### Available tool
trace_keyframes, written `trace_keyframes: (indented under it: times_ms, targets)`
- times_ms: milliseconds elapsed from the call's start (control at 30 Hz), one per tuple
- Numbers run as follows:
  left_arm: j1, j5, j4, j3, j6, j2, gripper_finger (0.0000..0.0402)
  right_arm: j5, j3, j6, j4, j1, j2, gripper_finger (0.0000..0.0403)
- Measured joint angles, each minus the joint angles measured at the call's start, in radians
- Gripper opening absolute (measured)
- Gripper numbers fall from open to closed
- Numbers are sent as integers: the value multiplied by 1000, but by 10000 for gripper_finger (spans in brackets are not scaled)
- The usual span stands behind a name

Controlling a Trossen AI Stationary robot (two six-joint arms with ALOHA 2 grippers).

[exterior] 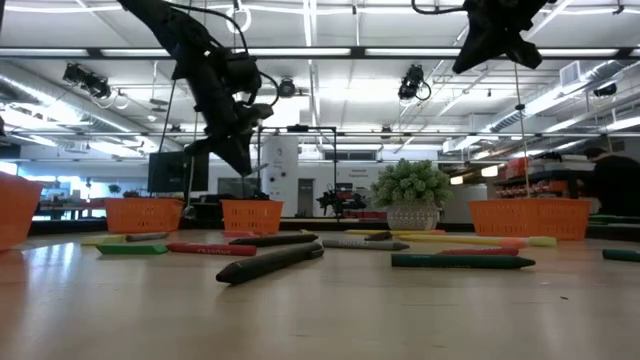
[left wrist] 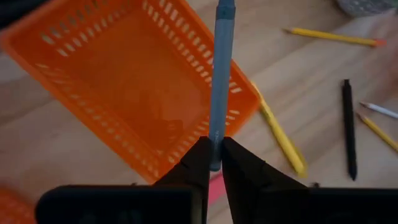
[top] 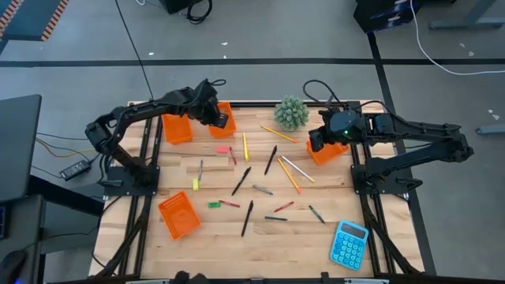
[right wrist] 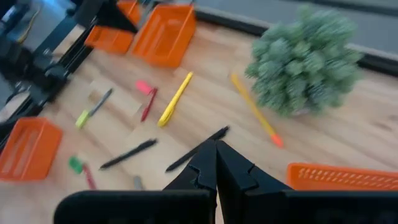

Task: Sort crayons/erasers/pens/pencils in bins
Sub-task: Put the middle gray crayon into the middle orange bin

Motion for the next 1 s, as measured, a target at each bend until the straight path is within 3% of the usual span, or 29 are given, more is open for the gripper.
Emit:
trace_keyframes:
  times_ms: [233, 1000]
  targets:
    - [33, -5, -1, 1, 98, 46, 42, 131, 0, 17, 60, -9, 0, 8]
    - [29, -33, 14, 1, 68, 196, 44, 74, 0, -16, 106, -105, 0, 8]
